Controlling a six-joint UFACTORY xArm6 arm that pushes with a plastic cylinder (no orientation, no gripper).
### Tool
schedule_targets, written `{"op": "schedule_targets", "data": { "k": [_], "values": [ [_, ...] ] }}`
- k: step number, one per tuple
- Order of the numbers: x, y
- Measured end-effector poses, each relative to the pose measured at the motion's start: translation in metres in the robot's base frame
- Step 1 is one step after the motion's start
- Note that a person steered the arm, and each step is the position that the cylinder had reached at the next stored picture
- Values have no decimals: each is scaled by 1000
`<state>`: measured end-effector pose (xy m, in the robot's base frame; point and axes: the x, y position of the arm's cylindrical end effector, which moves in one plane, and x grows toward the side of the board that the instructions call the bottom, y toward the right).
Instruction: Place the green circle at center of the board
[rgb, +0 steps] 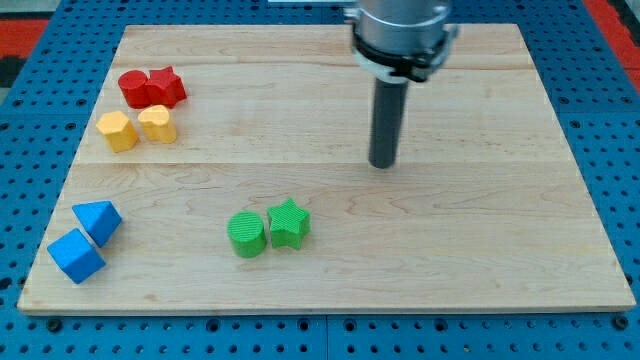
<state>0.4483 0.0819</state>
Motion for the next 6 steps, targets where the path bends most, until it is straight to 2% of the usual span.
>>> {"op": "schedule_targets", "data": {
  "k": [1, 2, 3, 4, 5, 6],
  "values": [
    [29, 59],
    [77, 98],
    [127, 76],
    [127, -33],
    [134, -96],
    [117, -167]
  ]
}}
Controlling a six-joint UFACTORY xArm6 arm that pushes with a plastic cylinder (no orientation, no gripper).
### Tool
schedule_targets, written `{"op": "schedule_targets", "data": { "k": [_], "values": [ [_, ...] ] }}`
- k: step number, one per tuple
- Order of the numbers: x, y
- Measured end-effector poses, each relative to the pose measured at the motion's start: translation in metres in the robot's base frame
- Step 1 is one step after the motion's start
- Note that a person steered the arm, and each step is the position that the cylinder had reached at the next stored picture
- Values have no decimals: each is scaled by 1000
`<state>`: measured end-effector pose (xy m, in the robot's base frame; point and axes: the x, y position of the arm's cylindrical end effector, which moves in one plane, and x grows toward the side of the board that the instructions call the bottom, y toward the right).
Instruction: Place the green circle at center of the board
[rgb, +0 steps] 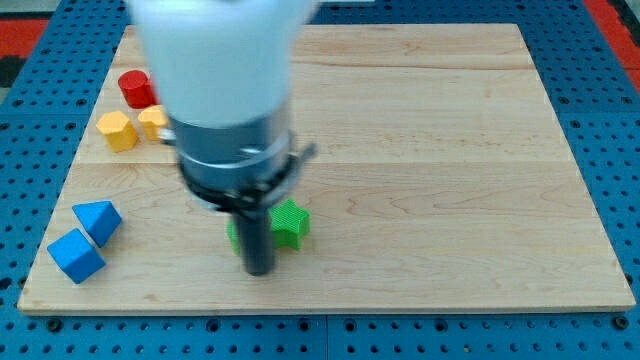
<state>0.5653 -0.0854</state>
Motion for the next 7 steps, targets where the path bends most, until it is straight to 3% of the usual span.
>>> {"op": "schedule_targets", "data": {
  "k": [1, 2, 4, 5, 6, 7],
  "values": [
    [-10, -35],
    [-10, -9],
    [-131, -11],
    [-163, -4],
    [-185, 28],
    [-173, -17]
  ]
}}
